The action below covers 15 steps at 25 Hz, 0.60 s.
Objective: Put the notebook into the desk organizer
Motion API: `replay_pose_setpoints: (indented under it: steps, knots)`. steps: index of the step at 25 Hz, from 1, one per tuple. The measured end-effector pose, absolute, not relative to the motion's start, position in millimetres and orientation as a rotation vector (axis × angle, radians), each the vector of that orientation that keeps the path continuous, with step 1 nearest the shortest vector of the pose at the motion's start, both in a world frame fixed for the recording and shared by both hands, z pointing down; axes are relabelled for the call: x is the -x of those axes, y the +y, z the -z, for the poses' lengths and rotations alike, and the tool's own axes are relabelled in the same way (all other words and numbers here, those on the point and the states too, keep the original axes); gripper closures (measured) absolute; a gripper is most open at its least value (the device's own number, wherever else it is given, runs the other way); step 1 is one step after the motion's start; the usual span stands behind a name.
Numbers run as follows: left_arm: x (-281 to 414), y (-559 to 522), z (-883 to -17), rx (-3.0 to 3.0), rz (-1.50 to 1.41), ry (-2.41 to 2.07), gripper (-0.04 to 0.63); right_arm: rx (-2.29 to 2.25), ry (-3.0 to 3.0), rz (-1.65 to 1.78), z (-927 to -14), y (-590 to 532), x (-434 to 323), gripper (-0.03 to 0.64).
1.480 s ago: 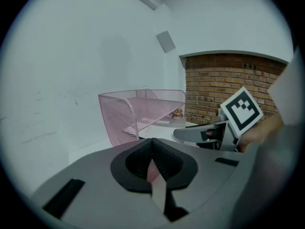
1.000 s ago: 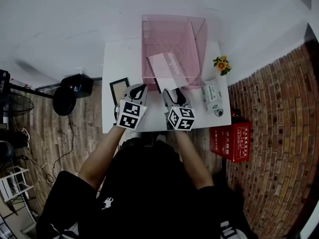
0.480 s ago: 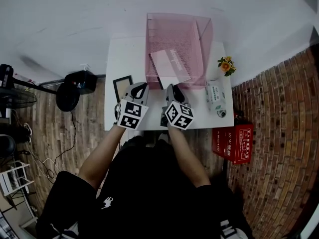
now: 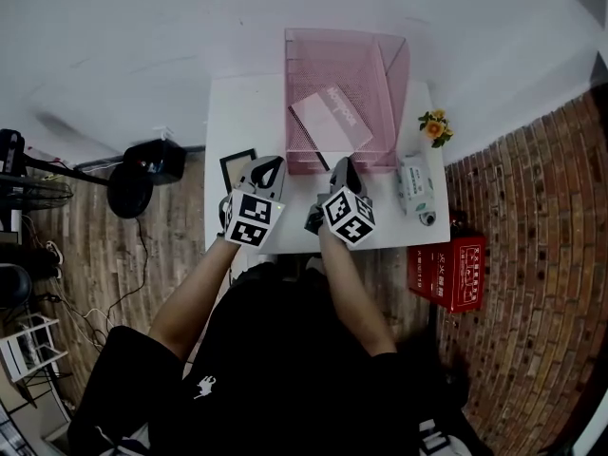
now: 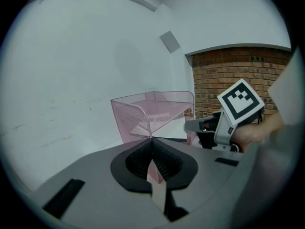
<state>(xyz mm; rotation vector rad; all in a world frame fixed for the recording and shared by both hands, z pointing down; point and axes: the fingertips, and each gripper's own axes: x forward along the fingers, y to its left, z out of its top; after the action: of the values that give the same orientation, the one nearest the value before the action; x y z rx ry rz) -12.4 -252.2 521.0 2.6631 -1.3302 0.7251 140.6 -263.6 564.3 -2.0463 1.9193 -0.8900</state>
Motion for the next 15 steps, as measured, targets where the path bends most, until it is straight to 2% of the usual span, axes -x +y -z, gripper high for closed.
replay_pose_setpoints:
  steps: [15]
  knots:
    - [23.0,-261.3,-524.1,-2.732,-0.730,-1.227,0.592,1.848,1.721,1.135,-580.6,-242.0,-84.2,0.604]
